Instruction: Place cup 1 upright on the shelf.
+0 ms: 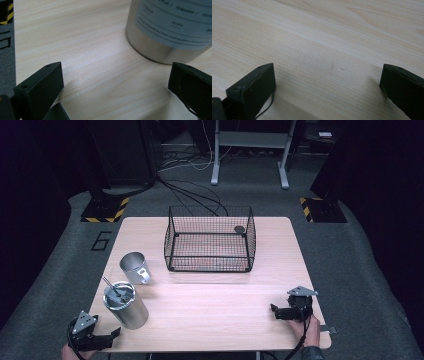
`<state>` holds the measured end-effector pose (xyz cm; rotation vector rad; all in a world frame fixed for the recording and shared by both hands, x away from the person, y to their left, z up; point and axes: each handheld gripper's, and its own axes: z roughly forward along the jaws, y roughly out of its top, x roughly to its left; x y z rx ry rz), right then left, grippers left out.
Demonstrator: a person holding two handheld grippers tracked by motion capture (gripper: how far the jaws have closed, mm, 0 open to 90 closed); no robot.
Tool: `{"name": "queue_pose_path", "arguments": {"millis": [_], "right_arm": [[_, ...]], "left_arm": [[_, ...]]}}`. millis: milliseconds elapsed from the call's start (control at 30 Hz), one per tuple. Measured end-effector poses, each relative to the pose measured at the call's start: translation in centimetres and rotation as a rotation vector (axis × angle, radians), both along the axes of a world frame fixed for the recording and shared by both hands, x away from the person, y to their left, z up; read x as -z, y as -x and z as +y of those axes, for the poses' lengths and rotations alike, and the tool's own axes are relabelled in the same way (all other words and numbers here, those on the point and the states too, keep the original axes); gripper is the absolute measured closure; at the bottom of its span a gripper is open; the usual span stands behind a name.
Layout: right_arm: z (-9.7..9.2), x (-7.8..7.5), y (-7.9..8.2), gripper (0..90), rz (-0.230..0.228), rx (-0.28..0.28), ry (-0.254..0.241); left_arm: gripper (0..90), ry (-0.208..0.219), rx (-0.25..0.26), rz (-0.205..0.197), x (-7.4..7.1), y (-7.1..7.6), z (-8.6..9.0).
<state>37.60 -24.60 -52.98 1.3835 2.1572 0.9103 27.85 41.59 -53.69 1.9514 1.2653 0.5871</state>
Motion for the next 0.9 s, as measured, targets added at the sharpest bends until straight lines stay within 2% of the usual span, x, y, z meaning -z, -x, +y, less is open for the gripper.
{"name": "queue_pose_path", "arguments": {"millis": [67,300,667,833,900], "right_arm": [[0.0,0.0,0.0,0.0,-0.003,-0.002,0.000],[0.0,0.0,0.0,0.0,-0.005,-0.004,-0.002],[0.0,0.0,0.0,0.1,-0.001,-0.006,0.001],[0.0,0.0,0.0,0.1,-0.003,-0.014,0.000],[0.0,0.0,0.0,0.1,-0.004,-0.014,0.000]], "left_arm": [[0.0,0.014,0.006,-0.011,-0.3,0.2,-0.1],[0.0,0.007,0.050,-0.009,-1.6,0.8,-0.6],[0.0,0.098,0.091,-0.052,-4.0,1.4,-1.2],[0.0,0.096,0.111,-0.069,-5.3,1.5,-1.7],[0.0,0.111,0.111,-0.082,-5.7,1.6,-1.8]]}}
